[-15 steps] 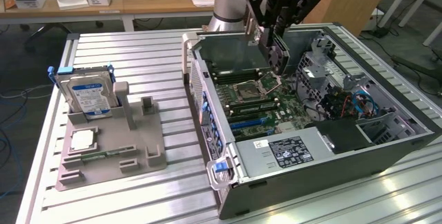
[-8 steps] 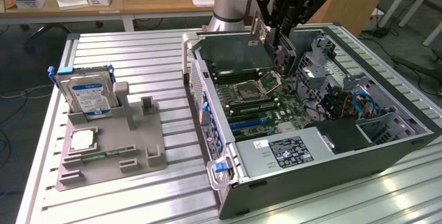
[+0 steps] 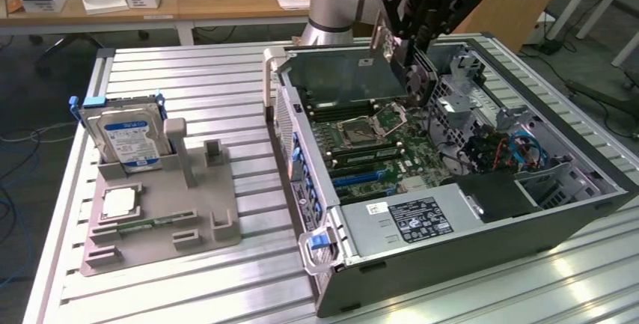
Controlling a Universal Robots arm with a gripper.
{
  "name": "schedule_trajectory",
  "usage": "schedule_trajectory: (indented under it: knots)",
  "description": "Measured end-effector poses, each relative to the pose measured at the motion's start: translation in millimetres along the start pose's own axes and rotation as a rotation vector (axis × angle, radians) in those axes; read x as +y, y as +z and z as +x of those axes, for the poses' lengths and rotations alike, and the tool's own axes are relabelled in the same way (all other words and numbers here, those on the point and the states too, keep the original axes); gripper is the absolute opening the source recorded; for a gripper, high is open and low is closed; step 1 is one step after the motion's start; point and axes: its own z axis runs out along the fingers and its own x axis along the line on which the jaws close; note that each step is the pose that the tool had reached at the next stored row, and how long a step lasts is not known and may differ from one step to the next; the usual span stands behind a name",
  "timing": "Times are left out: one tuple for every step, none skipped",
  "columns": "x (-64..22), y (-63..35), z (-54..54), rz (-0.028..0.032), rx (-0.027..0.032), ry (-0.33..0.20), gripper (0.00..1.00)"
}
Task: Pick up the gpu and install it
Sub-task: 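Pick up the gpu and move the gpu toward the slot, then insert the gpu into the slot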
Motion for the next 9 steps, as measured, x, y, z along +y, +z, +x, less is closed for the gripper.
schedule_trajectory:
  knots:
    - [0.0, 0.1, -1.0, -0.0001, 0.0000, 0.000, 0.26]
    - [0.0, 0.1, -2.0, -0.0001, 0.0000, 0.000, 0.26]
    - [0.1, 0.1, -3.1, -0.0001, 0.0000, 0.000, 0.26]
    - [0.1, 0.2, -4.1, -0.0002, -0.0001, 0.000, 0.26]
    - [0.1, 0.2, -5.3, -0.0002, -0.0001, 0.000, 0.26]
    - [0.1, 0.2, -6.4, -0.0001, -0.0001, 0.000, 0.26]
    - [0.2, 0.6, -15.5, 0.0000, 0.0001, 0.000, 0.26]
    - [0.2, 0.6, -15.5, 0.0000, 0.0000, 0.000, 0.26]
    - [0.2, 0.6, -15.4, 0.0000, 0.0000, 0.000, 0.26]
